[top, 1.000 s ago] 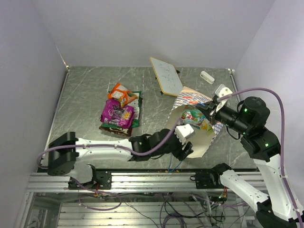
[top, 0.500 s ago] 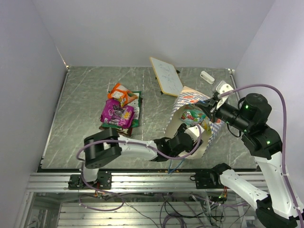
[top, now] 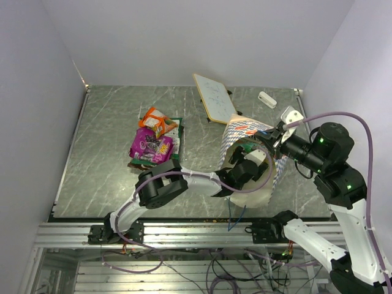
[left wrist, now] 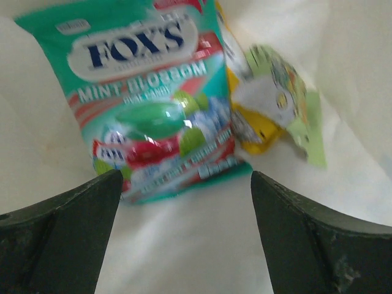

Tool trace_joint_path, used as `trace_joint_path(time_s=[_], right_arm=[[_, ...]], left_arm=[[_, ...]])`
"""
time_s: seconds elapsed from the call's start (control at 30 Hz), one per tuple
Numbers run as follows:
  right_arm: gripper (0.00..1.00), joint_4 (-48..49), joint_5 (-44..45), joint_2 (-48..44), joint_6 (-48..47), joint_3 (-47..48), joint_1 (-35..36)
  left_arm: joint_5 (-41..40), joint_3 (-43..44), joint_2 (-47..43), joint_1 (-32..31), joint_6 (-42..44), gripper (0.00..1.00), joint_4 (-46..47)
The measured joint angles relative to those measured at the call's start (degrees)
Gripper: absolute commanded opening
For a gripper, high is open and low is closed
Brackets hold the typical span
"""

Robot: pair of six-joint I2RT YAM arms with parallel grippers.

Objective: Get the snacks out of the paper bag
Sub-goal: Take out the snack from the paper bag.

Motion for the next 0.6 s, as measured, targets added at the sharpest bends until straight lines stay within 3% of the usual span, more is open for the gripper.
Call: trace_joint_path(time_s=[0.23,0.5,0.6], right_arm=[[0.0,-0.57,-0.31,0.42,0.2,0.57,0.0],[0.0,-1.55,-0.39,0.9,0.2,1.51,0.0],[0.0,-1.95,-0.37,0.9,0.2,1.51,0.0]], left_arm=[[-5.18,9.27,5.18,2.93,0.02,0.99,-1.05],[-3.85,16.28,10.27,5.81,-2.25,0.99,-5.09],[-2.43,17.22,11.34,6.54,-3.8,0.9,-6.69]])
